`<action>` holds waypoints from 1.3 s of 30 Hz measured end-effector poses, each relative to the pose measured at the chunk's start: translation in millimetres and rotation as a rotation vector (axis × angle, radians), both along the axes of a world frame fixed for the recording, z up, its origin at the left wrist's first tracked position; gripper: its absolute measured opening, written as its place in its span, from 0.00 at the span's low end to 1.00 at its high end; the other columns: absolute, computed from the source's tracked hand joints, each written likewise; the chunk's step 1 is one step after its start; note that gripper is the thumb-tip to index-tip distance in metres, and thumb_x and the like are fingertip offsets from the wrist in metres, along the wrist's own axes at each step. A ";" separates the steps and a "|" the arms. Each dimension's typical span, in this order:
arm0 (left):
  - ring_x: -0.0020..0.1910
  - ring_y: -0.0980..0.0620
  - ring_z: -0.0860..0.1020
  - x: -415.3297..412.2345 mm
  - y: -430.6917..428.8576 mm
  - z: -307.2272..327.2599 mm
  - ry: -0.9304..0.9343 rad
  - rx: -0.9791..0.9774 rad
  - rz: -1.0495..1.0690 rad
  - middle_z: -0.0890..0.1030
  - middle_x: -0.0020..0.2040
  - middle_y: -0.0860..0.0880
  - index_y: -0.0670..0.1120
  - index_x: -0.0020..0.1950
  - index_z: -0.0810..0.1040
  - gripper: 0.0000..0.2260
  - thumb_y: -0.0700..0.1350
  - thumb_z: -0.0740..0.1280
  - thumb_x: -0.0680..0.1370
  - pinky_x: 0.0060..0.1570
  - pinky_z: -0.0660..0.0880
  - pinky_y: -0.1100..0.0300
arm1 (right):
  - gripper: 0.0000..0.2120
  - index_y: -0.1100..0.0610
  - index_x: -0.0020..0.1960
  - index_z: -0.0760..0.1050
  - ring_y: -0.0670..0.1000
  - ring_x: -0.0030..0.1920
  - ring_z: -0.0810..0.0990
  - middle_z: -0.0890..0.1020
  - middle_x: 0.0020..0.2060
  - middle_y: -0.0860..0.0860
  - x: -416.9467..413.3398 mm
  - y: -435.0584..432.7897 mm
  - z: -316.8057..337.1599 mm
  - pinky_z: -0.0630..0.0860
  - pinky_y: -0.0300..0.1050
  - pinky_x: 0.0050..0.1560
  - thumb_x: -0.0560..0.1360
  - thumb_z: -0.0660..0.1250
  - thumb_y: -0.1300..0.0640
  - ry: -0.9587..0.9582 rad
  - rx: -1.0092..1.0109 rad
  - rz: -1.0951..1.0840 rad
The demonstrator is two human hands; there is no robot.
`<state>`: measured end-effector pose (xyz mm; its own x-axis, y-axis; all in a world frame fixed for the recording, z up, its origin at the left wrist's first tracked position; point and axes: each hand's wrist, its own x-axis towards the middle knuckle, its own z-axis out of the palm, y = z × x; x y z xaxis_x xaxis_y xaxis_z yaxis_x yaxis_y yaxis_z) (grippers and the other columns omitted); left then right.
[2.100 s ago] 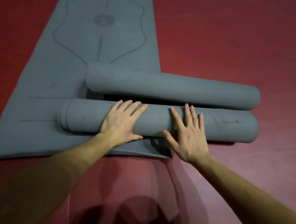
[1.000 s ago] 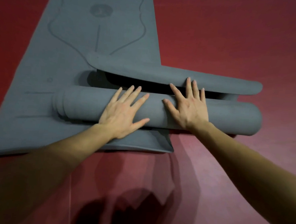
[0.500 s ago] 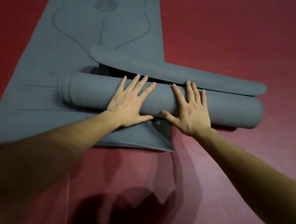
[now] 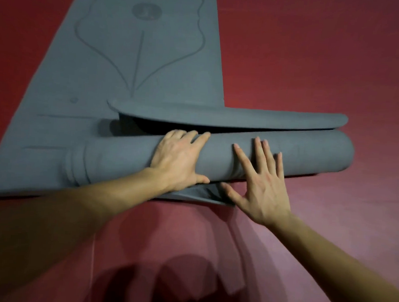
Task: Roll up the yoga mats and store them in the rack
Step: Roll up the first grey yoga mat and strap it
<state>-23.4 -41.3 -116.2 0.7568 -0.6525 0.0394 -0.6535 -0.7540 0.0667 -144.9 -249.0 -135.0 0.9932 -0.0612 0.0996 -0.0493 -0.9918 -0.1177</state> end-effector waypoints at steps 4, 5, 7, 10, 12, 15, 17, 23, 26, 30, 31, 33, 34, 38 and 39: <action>0.68 0.42 0.73 -27.3 14.5 -8.7 -0.115 -0.071 -0.061 0.75 0.70 0.44 0.47 0.76 0.71 0.39 0.64 0.74 0.70 0.72 0.65 0.47 | 0.43 0.44 0.84 0.47 0.61 0.83 0.43 0.47 0.83 0.60 -6.7 3.9 -11.5 0.46 0.67 0.80 0.76 0.54 0.26 0.023 -0.019 0.011; 0.68 0.42 0.73 -29.5 17.4 -10.9 -0.168 -0.118 -0.099 0.76 0.70 0.43 0.46 0.73 0.74 0.34 0.60 0.74 0.71 0.71 0.66 0.47 | 0.44 0.44 0.85 0.46 0.61 0.83 0.43 0.47 0.83 0.60 -0.7 2.7 -12.4 0.46 0.68 0.80 0.76 0.53 0.26 0.029 -0.028 0.013; 0.70 0.41 0.73 -29.0 22.4 -15.1 -0.259 -0.158 -0.171 0.76 0.70 0.43 0.45 0.71 0.76 0.28 0.55 0.72 0.74 0.71 0.65 0.46 | 0.43 0.44 0.84 0.46 0.61 0.83 0.43 0.46 0.83 0.60 18.2 1.0 -9.0 0.44 0.68 0.80 0.76 0.51 0.25 0.042 -0.034 0.010; 0.75 0.41 0.69 -22.4 25.6 -16.1 -0.240 -0.111 -0.165 0.72 0.75 0.45 0.45 0.76 0.72 0.32 0.56 0.70 0.75 0.74 0.63 0.45 | 0.42 0.43 0.84 0.44 0.61 0.83 0.43 0.46 0.83 0.62 44.3 1.5 2.8 0.43 0.67 0.80 0.77 0.47 0.25 0.088 -0.033 -0.011; 0.79 0.42 0.63 -15.1 23.1 -14.9 -0.201 -0.066 -0.105 0.67 0.79 0.46 0.45 0.80 0.65 0.36 0.60 0.68 0.77 0.77 0.59 0.44 | 0.41 0.43 0.84 0.45 0.62 0.83 0.43 0.47 0.83 0.62 46.6 4.7 8.8 0.43 0.67 0.80 0.78 0.47 0.27 0.073 -0.041 -0.007; 0.82 0.42 0.51 -0.4 14.1 -12.3 -0.170 0.038 -0.012 0.55 0.83 0.46 0.44 0.84 0.52 0.43 0.66 0.62 0.77 0.80 0.51 0.43 | 0.40 0.46 0.85 0.45 0.61 0.83 0.44 0.47 0.84 0.59 38.1 13.1 8.6 0.44 0.68 0.80 0.78 0.48 0.28 0.082 -0.049 0.041; 0.82 0.42 0.51 7.2 12.1 -10.0 -0.199 0.064 0.001 0.54 0.84 0.44 0.45 0.84 0.52 0.44 0.66 0.63 0.76 0.79 0.52 0.41 | 0.41 0.46 0.85 0.43 0.60 0.83 0.42 0.45 0.84 0.58 38.9 15.2 4.4 0.44 0.67 0.80 0.78 0.47 0.28 0.129 -0.024 0.048; 0.81 0.43 0.58 9.5 9.3 -20.1 -0.196 0.001 0.015 0.60 0.82 0.44 0.45 0.83 0.57 0.40 0.61 0.67 0.77 0.77 0.57 0.40 | 0.39 0.48 0.85 0.49 0.62 0.83 0.50 0.53 0.83 0.60 68.1 8.8 17.0 0.53 0.67 0.79 0.78 0.48 0.32 0.122 -0.007 0.055; 0.83 0.41 0.47 17.3 1.4 -22.4 -0.171 0.072 0.062 0.49 0.84 0.43 0.44 0.84 0.45 0.52 0.70 0.65 0.73 0.79 0.50 0.38 | 0.41 0.51 0.84 0.51 0.63 0.83 0.50 0.53 0.83 0.62 73.2 8.3 22.3 0.55 0.67 0.79 0.76 0.55 0.35 0.130 -0.030 0.072; 0.83 0.40 0.45 32.8 6.7 -21.5 -0.218 0.184 0.082 0.45 0.84 0.45 0.50 0.84 0.39 0.58 0.71 0.71 0.68 0.78 0.48 0.35 | 0.50 0.53 0.84 0.46 0.62 0.83 0.44 0.48 0.83 0.60 82.0 11.4 21.3 0.51 0.69 0.79 0.73 0.68 0.36 0.198 -0.091 0.096; 0.82 0.39 0.47 32.7 9.6 -20.7 -0.227 0.184 0.094 0.47 0.84 0.44 0.52 0.84 0.40 0.56 0.69 0.72 0.69 0.78 0.49 0.35 | 0.53 0.53 0.84 0.44 0.62 0.83 0.43 0.46 0.83 0.61 89.0 11.9 24.0 0.50 0.69 0.79 0.72 0.69 0.34 0.221 -0.110 0.102; 0.81 0.39 0.53 30.7 18.3 -19.5 -0.230 0.152 0.143 0.53 0.83 0.43 0.54 0.84 0.46 0.52 0.65 0.73 0.70 0.77 0.53 0.36 | 0.57 0.53 0.84 0.40 0.63 0.83 0.41 0.43 0.83 0.62 105.9 9.2 30.0 0.48 0.70 0.79 0.71 0.70 0.32 0.267 -0.134 0.111; 0.80 0.40 0.56 31.2 24.2 -19.5 -0.233 0.141 0.174 0.56 0.82 0.43 0.54 0.84 0.48 0.51 0.64 0.74 0.70 0.77 0.55 0.37 | 0.58 0.54 0.84 0.40 0.63 0.83 0.40 0.43 0.83 0.62 114.4 7.1 33.4 0.47 0.70 0.79 0.70 0.70 0.31 0.273 -0.150 0.110; 0.79 0.41 0.59 48.8 43.7 -19.5 -0.184 0.161 0.196 0.60 0.80 0.46 0.55 0.84 0.46 0.56 0.62 0.78 0.67 0.76 0.56 0.38 | 0.63 0.59 0.84 0.44 0.66 0.81 0.50 0.53 0.81 0.64 130.9 15.1 40.1 0.51 0.69 0.78 0.66 0.72 0.28 0.163 -0.247 0.086; 0.80 0.41 0.57 57.8 42.9 -17.8 -0.169 0.163 0.194 0.58 0.81 0.46 0.55 0.84 0.44 0.57 0.62 0.79 0.66 0.77 0.55 0.38 | 0.62 0.57 0.84 0.44 0.65 0.80 0.53 0.56 0.80 0.64 131.9 20.3 38.8 0.52 0.68 0.79 0.66 0.73 0.29 0.155 -0.242 0.112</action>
<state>34.5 1.5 -134.0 0.8595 -0.5045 0.0815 -0.4879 -0.8576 -0.1628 -13.0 -228.7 -96.2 0.9969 0.0566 -0.0554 0.0631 -0.9904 0.1232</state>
